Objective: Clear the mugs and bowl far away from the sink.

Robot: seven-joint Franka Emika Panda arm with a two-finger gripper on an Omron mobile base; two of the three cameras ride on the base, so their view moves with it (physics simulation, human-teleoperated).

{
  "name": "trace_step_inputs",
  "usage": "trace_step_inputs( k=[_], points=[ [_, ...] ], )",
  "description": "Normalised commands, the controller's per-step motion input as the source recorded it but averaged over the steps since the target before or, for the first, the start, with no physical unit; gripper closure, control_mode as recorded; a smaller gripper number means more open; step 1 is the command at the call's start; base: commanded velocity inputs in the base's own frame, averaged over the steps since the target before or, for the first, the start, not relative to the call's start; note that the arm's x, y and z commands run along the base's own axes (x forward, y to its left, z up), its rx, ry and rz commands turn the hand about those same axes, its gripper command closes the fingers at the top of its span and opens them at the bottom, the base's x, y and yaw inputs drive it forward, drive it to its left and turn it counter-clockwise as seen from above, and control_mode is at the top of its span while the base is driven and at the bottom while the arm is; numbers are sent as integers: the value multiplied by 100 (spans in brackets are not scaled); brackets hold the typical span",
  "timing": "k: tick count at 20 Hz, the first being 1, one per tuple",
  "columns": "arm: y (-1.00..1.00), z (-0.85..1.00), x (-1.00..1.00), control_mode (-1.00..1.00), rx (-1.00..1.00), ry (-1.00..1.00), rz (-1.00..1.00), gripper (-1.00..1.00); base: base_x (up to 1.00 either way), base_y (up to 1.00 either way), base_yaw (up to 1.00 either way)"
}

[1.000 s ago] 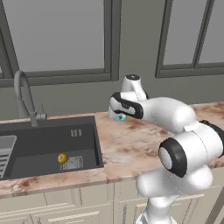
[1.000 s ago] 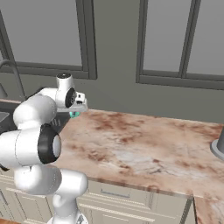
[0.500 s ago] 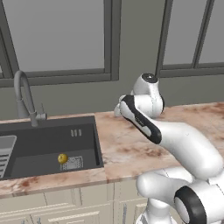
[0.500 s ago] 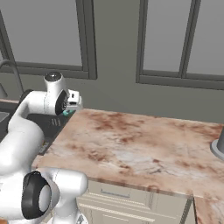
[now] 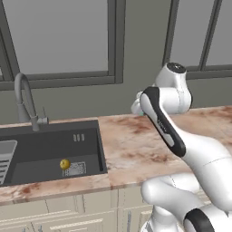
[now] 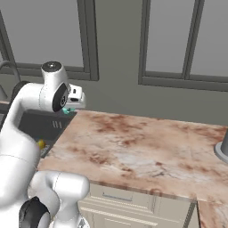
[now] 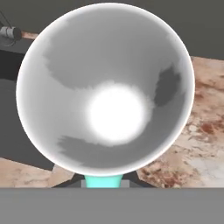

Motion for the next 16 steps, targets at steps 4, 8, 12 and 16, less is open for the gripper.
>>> trace_step_inputs(
  k=[4, 8, 12, 16],
  points=[
    [-26, 39, -66, -100, 0, 1, -6, 100, 0, 0, 0],
    [-4, 14, -47, -100, 0, 0, -3, 100, 0, 0, 0],
    [0, 11, -63, -100, 0, 0, -4, 100, 0, 0, 0],
    [4, 15, -67, -100, 0, -1, -2, 100, 0, 0, 0]
  ],
)
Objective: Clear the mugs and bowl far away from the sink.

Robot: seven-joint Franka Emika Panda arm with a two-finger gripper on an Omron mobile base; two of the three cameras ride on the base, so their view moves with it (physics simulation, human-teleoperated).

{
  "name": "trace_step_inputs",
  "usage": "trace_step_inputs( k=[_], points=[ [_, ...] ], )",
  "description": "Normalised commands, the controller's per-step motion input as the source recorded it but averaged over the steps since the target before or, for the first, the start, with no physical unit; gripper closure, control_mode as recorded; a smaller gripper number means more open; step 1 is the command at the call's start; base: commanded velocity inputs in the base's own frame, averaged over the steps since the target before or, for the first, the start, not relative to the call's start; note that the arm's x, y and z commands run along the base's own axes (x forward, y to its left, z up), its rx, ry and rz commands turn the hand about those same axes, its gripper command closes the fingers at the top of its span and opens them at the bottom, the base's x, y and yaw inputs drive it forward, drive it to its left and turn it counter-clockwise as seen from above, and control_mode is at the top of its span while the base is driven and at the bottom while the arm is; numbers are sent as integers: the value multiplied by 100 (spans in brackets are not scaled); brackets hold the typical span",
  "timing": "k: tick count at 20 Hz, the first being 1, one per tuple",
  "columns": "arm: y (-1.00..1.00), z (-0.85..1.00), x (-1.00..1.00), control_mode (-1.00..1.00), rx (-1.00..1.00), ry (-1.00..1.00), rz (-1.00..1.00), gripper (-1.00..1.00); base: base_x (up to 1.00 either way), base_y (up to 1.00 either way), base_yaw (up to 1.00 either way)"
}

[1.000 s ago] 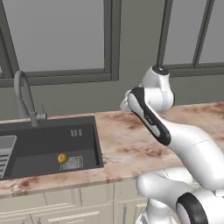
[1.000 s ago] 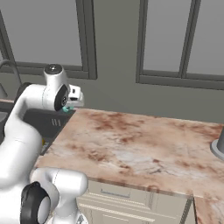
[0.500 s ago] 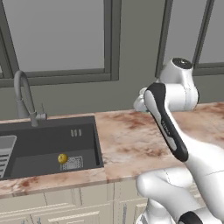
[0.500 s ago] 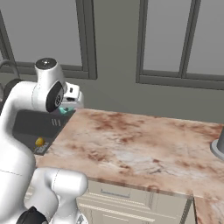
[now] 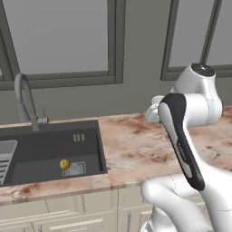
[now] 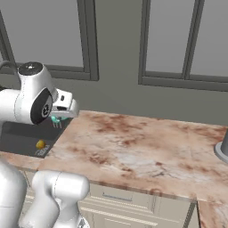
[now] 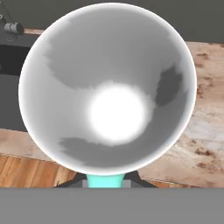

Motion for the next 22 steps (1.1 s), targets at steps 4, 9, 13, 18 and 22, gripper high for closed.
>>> trace_step_inputs(
  k=[4, 9, 13, 18, 22],
  points=[
    [5, 38, -70, -100, 0, -5, 0, 100, 0, 0, 0],
    [1, 13, -31, 100, 3, 5, 0, 100, -9, 0, 0],
    [0, 0, 0, 100, 0, 0, 0, 100, -28, 12, 18],
    [0, 0, 0, 100, 0, 0, 0, 100, -12, 100, 42],
    [0, 0, 0, 100, 0, 0, 0, 100, -78, 100, 22]
  ],
)
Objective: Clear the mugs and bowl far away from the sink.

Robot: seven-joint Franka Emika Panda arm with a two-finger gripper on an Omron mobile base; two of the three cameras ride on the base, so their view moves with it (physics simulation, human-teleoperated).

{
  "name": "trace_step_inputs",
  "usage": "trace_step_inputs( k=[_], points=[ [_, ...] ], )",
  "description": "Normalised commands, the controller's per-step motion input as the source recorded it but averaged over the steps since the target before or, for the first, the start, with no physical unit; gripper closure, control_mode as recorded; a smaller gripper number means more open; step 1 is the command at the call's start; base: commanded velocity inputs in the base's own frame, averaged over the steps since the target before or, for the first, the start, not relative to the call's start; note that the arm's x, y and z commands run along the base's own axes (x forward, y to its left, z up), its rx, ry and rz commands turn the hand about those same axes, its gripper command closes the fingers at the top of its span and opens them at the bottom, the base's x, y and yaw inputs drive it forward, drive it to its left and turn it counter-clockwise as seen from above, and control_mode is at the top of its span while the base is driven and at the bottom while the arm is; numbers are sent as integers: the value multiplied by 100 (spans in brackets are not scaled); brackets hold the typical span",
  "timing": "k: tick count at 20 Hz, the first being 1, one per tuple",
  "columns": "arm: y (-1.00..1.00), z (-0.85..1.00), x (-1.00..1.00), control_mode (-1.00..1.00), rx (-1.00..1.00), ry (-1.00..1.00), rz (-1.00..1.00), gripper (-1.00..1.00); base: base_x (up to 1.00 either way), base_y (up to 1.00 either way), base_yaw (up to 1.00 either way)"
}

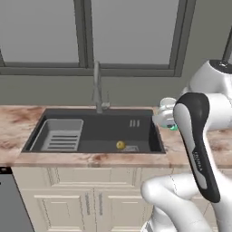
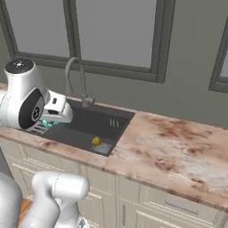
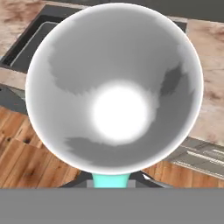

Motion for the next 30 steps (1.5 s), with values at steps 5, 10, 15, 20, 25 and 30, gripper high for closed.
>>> trace_step_inputs(
  k=[5, 10, 15, 20, 25, 30],
  points=[
    [0, 0, 0, 100, 0, 0, 0, 100, -100, 100, 25],
    [0, 0, 0, 100, 0, 0, 0, 100, -50, 88, 63],
    [0, 0, 0, 100, 0, 0, 0, 100, 0, 0, 100],
    [0, 0, 0, 100, 0, 0, 0, 100, 0, 0, 100],
    [0, 0, 0, 100, 0, 0, 0, 100, 0, 0, 100],
    [0, 0, 0, 100, 0, 0, 0, 100, 0, 1, 100]
  ],
)
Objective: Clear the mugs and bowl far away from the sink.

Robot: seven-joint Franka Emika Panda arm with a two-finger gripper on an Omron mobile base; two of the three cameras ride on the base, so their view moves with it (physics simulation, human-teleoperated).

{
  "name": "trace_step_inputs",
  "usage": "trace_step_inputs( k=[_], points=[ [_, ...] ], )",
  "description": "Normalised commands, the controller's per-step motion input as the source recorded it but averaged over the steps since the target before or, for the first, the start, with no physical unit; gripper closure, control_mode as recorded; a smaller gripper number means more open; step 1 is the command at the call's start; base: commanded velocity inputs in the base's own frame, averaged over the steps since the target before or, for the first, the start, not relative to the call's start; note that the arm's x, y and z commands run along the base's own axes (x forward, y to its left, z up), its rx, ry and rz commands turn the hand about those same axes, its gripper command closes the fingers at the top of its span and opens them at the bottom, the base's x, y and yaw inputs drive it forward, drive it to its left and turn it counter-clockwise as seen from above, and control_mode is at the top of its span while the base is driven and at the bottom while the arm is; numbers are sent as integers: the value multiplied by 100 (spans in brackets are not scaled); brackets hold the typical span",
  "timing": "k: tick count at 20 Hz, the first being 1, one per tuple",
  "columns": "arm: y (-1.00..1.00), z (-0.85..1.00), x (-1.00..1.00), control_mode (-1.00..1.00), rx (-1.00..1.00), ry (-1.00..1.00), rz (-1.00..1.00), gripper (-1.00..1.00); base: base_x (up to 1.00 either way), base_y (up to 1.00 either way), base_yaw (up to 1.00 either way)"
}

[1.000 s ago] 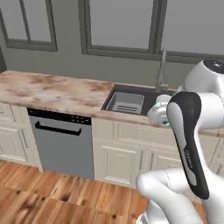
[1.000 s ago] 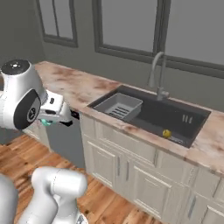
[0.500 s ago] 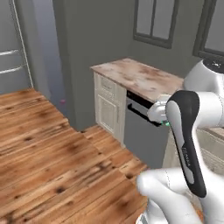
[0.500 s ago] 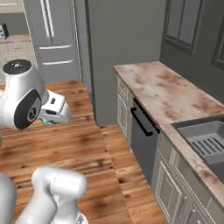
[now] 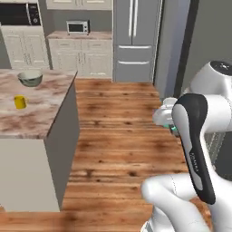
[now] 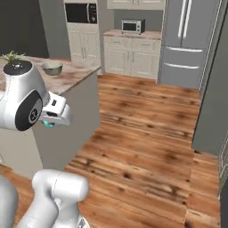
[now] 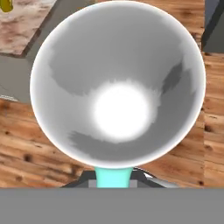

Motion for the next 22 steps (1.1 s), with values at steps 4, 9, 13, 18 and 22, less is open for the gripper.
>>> trace_step_inputs(
  k=[4, 9, 13, 18, 22],
  points=[
    [0, 0, 0, 100, 0, 0, 0, 100, 0, 0, 100],
    [0, 0, 0, 100, 0, 0, 0, 100, 49, -28, 81],
    [0, 0, 0, 100, 0, 0, 0, 100, 7, -100, 40],
    [0, 0, 0, 100, 0, 0, 0, 100, 17, -100, 26],
    [0, 0, 0, 100, 0, 0, 0, 100, 91, -88, 23]
  ],
)
